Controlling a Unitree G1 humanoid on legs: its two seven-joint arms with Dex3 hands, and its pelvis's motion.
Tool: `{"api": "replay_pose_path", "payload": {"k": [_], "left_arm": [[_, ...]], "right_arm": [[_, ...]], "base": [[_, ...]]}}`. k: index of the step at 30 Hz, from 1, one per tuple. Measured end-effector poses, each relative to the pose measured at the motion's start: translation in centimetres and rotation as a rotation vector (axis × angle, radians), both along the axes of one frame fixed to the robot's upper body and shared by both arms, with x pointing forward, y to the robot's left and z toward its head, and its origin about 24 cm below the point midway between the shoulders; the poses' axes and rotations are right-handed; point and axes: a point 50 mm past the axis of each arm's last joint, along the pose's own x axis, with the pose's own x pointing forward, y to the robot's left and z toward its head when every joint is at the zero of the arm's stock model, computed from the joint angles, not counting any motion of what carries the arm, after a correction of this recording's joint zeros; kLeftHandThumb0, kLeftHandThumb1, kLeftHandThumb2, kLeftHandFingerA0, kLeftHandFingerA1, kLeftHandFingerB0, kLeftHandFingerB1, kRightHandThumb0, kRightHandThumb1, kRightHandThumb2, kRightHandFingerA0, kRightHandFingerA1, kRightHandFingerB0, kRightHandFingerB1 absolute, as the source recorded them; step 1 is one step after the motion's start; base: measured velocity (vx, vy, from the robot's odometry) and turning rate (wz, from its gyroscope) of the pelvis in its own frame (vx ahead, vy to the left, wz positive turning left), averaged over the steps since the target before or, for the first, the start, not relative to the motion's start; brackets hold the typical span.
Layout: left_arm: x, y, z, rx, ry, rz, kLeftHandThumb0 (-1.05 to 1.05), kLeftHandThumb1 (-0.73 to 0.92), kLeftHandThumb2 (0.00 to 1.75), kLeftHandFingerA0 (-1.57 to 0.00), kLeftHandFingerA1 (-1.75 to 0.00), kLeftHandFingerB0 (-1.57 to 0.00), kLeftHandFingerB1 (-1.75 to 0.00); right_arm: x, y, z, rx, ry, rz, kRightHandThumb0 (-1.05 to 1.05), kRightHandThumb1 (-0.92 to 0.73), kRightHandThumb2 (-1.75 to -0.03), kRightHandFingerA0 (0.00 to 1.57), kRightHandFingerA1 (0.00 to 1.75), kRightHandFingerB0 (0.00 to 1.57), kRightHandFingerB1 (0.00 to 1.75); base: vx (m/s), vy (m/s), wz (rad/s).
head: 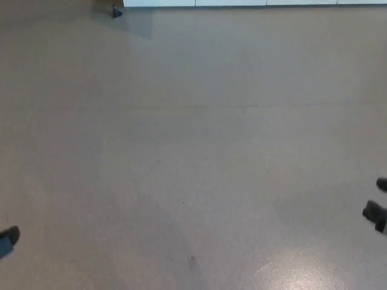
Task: The robot walks towards an open cabinet and lifts its left hand to push the door towards the right to close it.
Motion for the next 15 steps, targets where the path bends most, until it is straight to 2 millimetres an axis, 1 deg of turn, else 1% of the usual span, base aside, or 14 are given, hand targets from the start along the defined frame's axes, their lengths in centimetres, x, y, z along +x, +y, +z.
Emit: {"api": "replay_pose_path", "payload": {"k": [5, 6, 7, 9, 12, 13, 14, 15], "left_arm": [[-0.7, 0.8, -0.1, -0.058, -0.044, 0.083, 0.09, 0.64, 0.6, -0.55, -0.48, -0.41, -0.4], [-0.5, 0.9, 0.1, -0.055, -0.058, 0.086, 0.06, 0.61, 0.57, -0.54, -0.46, -0.44, -0.41], [-0.4, 1.0, 0.2, -0.057, -0.073, 0.087, 0.06, 0.58, 0.56, -0.57, -0.47, -0.46, -0.41], [-1.0, 1.0, -0.2, -0.069, -0.064, 0.098, 0.03, 0.57, 0.56, -0.56, -0.47, -0.47, -0.41], [-1.5, 1.0, -0.5, -0.07, -0.058, 0.107, 0.05, 0.59, 0.57, -0.55, -0.47, -0.46, -0.41], [-1.8, 1.1, -0.7, -0.072, -0.052, 0.111, 0.07, 0.62, 0.59, -0.52, -0.47, -0.42, -0.41], [-2.0, 1.1, -0.8, -0.074, -0.049, 0.114, 0.07, 0.62, 0.59, -0.52, -0.47, -0.42, -0.41], [-2.1, 1.1, -0.9, -0.073, -0.046, 0.113, 0.01, 0.61, 0.58, -0.52, -0.45, -0.43, -0.4]], "right_arm": [[-0.3, -0.4, -0.2, 0.073, -0.041, -0.057, -0.09, -0.65, -0.59, 0.59, 0.55, 0.44, 0.46], [-0.4, -0.5, -0.3, 0.078, -0.042, -0.062, -0.09, -0.64, -0.58, 0.6, 0.57, 0.44, 0.47], [-0.6, -0.6, -0.4, 0.082, -0.043, -0.068, -0.07, -0.65, -0.58, 0.62, 0.59, 0.45, 0.48], [-0.9, -0.7, -0.5, 0.089, -0.048, -0.076, -0.09, -0.63, -0.58, 0.6, 0.57, 0.44, 0.48], [-1.6, -0.9, -1.0, 0.097, -0.037, -0.089, -0.08, -0.65, -0.58, 0.59, 0.58, 0.44, 0.48], [-2.0, -1.0, -1.2, 0.1, -0.031, -0.095, -0.07, -0.64, -0.58, 0.6, 0.57, 0.45, 0.48], [-2.3, -1.0, -1.4, 0.102, -0.026, -0.099, -0.07, -0.64, -0.58, 0.6, 0.57, 0.45, 0.48], [-2.6, -1.1, -1.6, 0.102, -0.019, -0.1, -0.1, -0.62, -0.58, 0.59, 0.58, 0.46, 0.5]], "base": [[-0.01, 0.01, 0.07], [-0.09, 0.038, 0.19], [-0.09, 0.056, 0.01], [-0.04, 0.037, -0.02], [0.08, 0.129, -0.1], [0.12, 0.192, -0.19], [0.13, 0.203, -0.19], [0.16, 0.216, 0.11]]}}
